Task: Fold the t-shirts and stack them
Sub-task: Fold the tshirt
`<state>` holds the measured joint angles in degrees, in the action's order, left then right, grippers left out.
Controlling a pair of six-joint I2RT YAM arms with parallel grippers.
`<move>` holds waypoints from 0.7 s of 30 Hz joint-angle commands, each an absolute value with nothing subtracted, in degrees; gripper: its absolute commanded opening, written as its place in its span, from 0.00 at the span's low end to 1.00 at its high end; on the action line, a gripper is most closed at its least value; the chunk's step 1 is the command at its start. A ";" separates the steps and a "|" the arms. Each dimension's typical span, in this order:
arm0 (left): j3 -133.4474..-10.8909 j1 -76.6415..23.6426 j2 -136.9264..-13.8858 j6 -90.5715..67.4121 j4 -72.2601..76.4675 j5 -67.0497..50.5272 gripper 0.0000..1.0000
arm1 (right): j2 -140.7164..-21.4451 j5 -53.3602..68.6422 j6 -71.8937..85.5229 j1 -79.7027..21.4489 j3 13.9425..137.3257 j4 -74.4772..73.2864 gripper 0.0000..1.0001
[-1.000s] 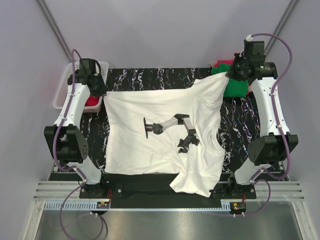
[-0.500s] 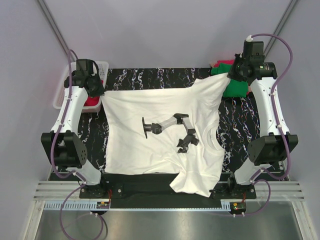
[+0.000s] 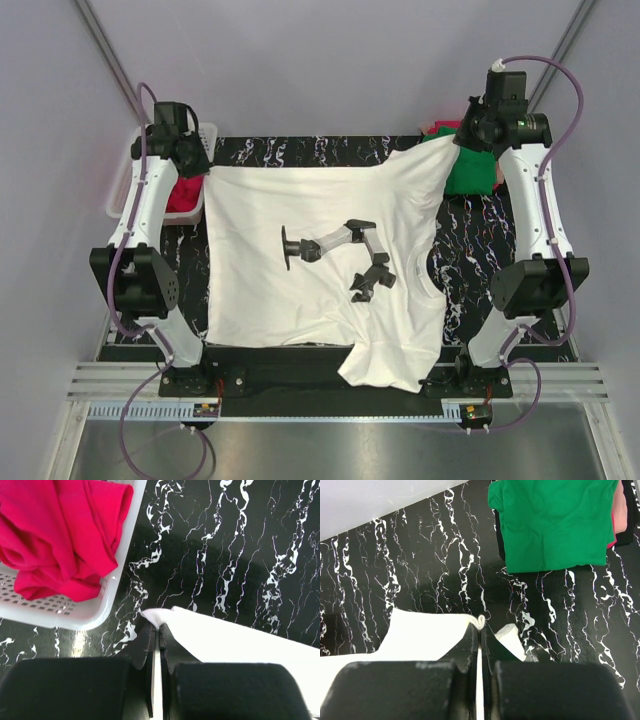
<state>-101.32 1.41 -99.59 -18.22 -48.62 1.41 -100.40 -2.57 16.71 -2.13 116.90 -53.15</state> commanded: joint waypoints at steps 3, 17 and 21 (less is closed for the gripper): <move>-105.29 2.72 -102.30 -18.19 -48.25 1.50 0.00 | -103.97 -4.22 15.73 -2.20 122.34 -51.68 0.00; -97.57 2.64 -99.06 -18.98 -47.20 0.61 0.00 | -99.24 -3.43 17.05 -2.46 113.74 -51.16 0.00; -90.90 1.76 -93.80 -18.81 -46.23 2.02 0.00 | -95.02 -3.08 18.19 -3.07 107.77 -51.24 0.00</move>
